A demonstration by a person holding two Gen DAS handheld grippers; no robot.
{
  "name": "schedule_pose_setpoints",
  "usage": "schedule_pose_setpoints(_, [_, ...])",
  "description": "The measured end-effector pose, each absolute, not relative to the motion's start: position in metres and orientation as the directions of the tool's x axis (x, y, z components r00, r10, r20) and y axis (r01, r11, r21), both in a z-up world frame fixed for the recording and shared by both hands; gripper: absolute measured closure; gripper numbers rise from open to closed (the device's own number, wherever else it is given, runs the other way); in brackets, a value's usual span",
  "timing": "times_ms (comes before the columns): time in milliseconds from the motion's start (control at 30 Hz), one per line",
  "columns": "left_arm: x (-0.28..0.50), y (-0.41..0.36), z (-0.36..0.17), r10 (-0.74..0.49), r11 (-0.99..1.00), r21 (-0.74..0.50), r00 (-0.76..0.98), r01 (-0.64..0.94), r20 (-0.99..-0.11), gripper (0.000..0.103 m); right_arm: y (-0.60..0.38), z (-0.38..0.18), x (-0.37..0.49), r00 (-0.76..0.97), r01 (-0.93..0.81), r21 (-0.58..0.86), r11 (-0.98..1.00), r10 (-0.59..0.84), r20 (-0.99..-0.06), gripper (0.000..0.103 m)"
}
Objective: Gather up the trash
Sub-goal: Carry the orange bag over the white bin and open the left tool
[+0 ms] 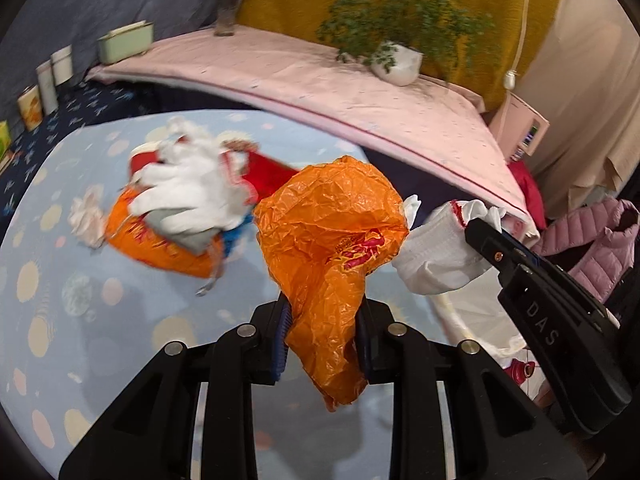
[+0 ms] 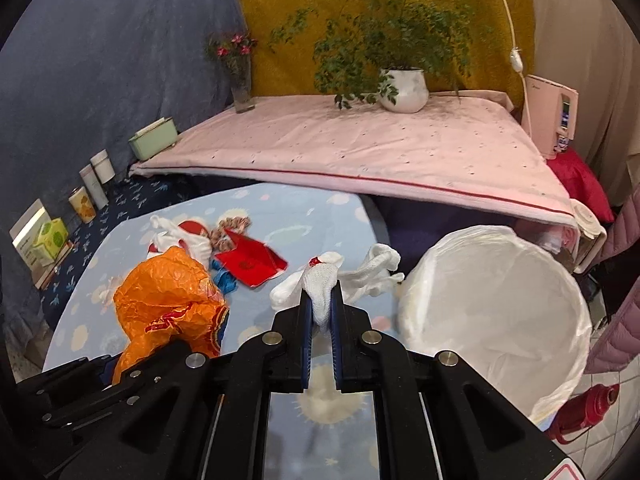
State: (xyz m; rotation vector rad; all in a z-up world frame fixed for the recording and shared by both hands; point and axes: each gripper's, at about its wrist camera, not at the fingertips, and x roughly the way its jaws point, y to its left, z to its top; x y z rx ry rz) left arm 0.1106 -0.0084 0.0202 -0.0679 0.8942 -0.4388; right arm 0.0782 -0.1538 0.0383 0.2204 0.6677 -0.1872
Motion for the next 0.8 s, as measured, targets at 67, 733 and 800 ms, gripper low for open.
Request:
schedule_pose_setpoints(67, [0.109, -0.028, 0.027, -0.42, 0.895, -0.238, 0.533, 0.378, -0.734, 0.077, -0.175, 0.045, 0.071, 0.774, 0.274, 0.145, 0.951, -0.128, -0.621, 0.095])
schedule_pose_setpoints(733, [0.108, -0.169, 0.02, -0.529, 0.794, -0.247, 0.431, 0.555, -0.731, 0.035, -0.305, 0.03, 0.027, 0.705, 0.501, 0.171, 0.848, -0.286, -0.649, 0.08])
schedule_pose_setpoints(800, [0.11, -0.17, 0.019, -0.524, 0.796, -0.242, 0.431, 0.555, -0.734, 0.034, -0.308, 0.03, 0.026, 0.706, 0.509, 0.172, 0.843, -0.295, -0.644, 0.071])
